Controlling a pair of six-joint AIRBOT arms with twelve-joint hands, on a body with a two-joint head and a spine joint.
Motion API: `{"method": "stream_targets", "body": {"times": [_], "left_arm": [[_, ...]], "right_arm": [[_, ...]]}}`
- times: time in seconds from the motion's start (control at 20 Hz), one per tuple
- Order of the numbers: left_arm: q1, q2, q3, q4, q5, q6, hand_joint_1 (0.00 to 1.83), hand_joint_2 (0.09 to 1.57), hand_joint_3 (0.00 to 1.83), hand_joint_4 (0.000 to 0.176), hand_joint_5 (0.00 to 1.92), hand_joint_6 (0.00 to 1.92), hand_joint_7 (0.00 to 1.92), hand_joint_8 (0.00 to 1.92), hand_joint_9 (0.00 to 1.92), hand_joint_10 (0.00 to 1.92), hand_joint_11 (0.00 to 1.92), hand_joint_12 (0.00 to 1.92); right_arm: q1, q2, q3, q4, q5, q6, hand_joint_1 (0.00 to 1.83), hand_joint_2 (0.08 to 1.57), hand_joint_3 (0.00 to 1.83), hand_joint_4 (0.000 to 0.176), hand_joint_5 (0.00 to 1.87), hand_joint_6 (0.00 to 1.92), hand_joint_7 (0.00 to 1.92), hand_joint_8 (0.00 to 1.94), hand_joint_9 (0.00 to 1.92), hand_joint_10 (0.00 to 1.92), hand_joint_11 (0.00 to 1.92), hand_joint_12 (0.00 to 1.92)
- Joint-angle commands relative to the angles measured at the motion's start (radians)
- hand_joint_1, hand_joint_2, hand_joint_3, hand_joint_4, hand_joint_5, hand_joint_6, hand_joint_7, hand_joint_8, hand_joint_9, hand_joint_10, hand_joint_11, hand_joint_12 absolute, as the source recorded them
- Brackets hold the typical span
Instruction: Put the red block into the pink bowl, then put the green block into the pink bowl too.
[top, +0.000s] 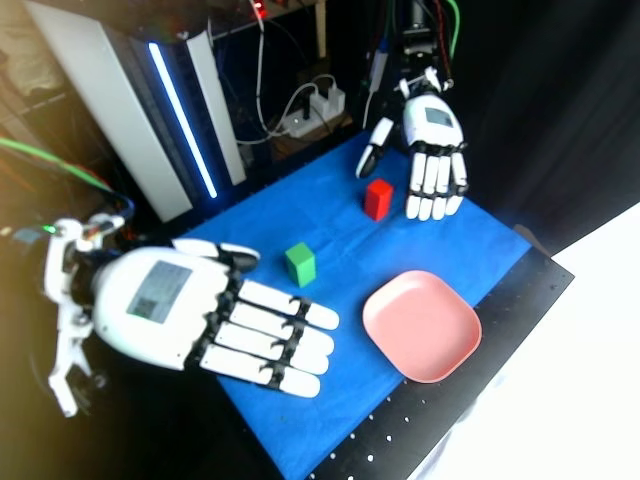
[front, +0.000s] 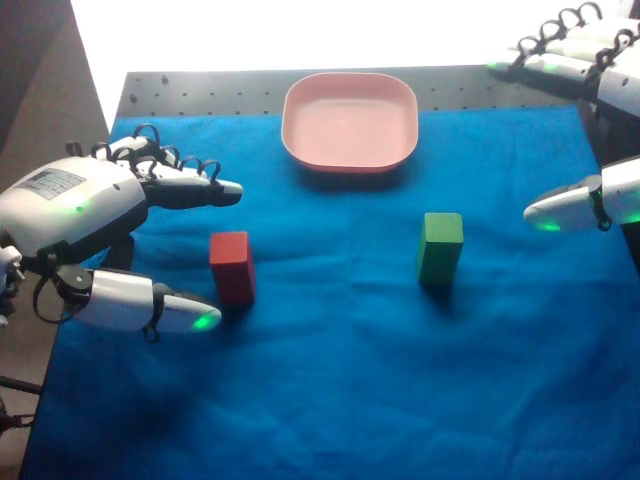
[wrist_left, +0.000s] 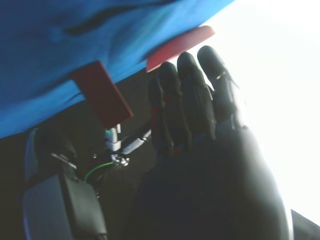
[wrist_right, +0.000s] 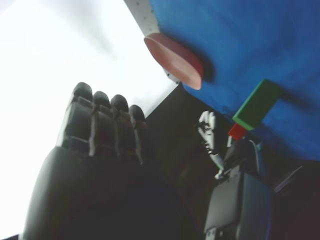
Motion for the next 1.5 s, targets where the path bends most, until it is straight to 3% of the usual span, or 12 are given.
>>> {"method": "stream_targets", "body": {"times": [0.0,0.1,0.2,0.45,0.8,0.95,1.05,1.1,1.15,1.3,1.35,1.45], "left_arm": [[-0.018,0.003,0.008,-0.012,-0.119,-0.005,0.66,0.89,0.01,0.0,0.5,0.01,0.55,0.01,0.46,0.01,0.0,0.93],[-0.032,0.004,0.011,-0.001,-0.116,-0.007,0.64,0.9,0.01,0.0,0.49,0.0,0.54,0.0,0.46,0.01,0.0,0.93],[-0.043,0.003,0.011,0.009,-0.116,-0.009,0.64,0.9,0.0,0.0,0.51,0.01,0.57,0.01,0.47,0.01,0.0,0.96],[-0.06,-0.022,0.03,0.016,-0.121,-0.037,0.68,0.91,0.0,0.0,0.6,0.02,0.66,0.01,0.57,0.02,0.0,1.19],[-0.061,-0.078,0.066,-0.005,-0.141,-0.067,0.77,0.9,0.0,0.0,0.75,0.02,0.79,0.01,0.77,0.04,0.21,1.36],[-0.061,-0.089,0.071,-0.006,-0.141,-0.074,0.87,0.9,0.0,0.0,0.82,0.03,0.91,0.03,0.9,0.1,0.38,1.33],[-0.061,-0.092,0.071,-0.005,-0.139,-0.074,1.02,0.94,0.0,0.0,0.95,0.04,1.04,0.06,0.91,0.47,0.51,1.37],[-0.061,-0.092,0.071,-0.003,-0.137,-0.074,1.14,1.04,0.0,0.0,1.05,0.66,1.15,0.12,0.99,0.62,0.65,1.36],[-0.061,-0.092,0.071,-0.003,-0.137,-0.074,1.24,1.06,0.01,0.0,0.96,0.91,1.19,0.6,1.04,0.7,0.71,1.37],[-0.061,-0.092,0.071,-0.001,-0.137,-0.074,1.29,1.06,0.0,0.0,1.01,0.78,1.19,0.85,1.15,0.99,0.88,1.48],[-0.061,-0.092,0.071,-0.001,-0.137,-0.074,1.22,1.05,0.0,0.0,1.09,0.76,1.13,1.23,1.19,1.5,1.06,1.79],[-0.062,-0.092,0.073,-0.002,-0.136,-0.074,1.2,1.04,0.0,0.0,1.13,0.73,1.15,1.48,1.25,1.7,1.2,1.92]], "right_arm": [[0.014,0.007,0.007,0.013,0.1,0.014,0.34,0.82,0.0,0.087,0.08,0.01,0.06,0.0,0.06,0.01,0.12,0.07],[0.02,0.008,0.008,-0.009,0.081,0.016,0.32,0.81,0.0,0.098,0.06,0.0,0.05,0.0,0.04,0.0,0.09,0.06],[0.025,0.009,0.008,-0.026,0.069,0.022,0.31,0.82,0.0,0.061,0.06,0.0,0.07,0.0,0.07,0.0,0.01,0.42],[0.038,0.005,0.007,-0.074,0.054,0.044,0.31,0.84,0.01,0.046,0.07,0.0,0.11,0.0,0.11,0.01,0.0,0.52],[0.048,-0.012,0.008,-0.077,0.053,0.044,0.28,0.87,0.0,0.095,0.01,0.0,0.06,0.0,0.05,0.0,0.0,0.29],[0.051,-0.012,0.008,-0.077,0.053,0.044,0.31,0.87,0.0,0.075,0.03,0.0,0.08,0.0,0.06,0.0,0.0,0.3],[0.051,-0.012,0.008,-0.077,0.053,0.044,0.34,0.87,0.0,0.056,0.04,0.01,0.1,0.01,0.08,0.01,0.0,0.31],[0.051,-0.013,0.008,-0.077,0.053,0.044,0.31,0.83,0.0,0.075,0.04,0.01,0.11,0.01,0.09,0.01,0.0,0.34],[0.051,-0.014,0.009,-0.077,0.053,0.044,0.3,0.83,0.0,0.087,0.03,0.0,0.09,0.0,0.07,0.0,0.0,0.3],[0.051,-0.017,0.011,-0.077,0.053,0.044,0.3,0.82,0.0,0.071,0.08,0.01,0.15,0.01,0.14,0.01,0.0,0.5],[0.051,-0.017,0.011,-0.077,0.053,0.044,0.29,0.83,0.0,0.064,0.07,0.0,0.14,0.0,0.14,0.01,0.0,0.51],[0.051,-0.017,0.011,-0.076,0.053,0.044,0.32,0.87,0.01,0.058,0.04,0.0,0.09,0.0,0.08,0.01,0.0,0.33]]}}
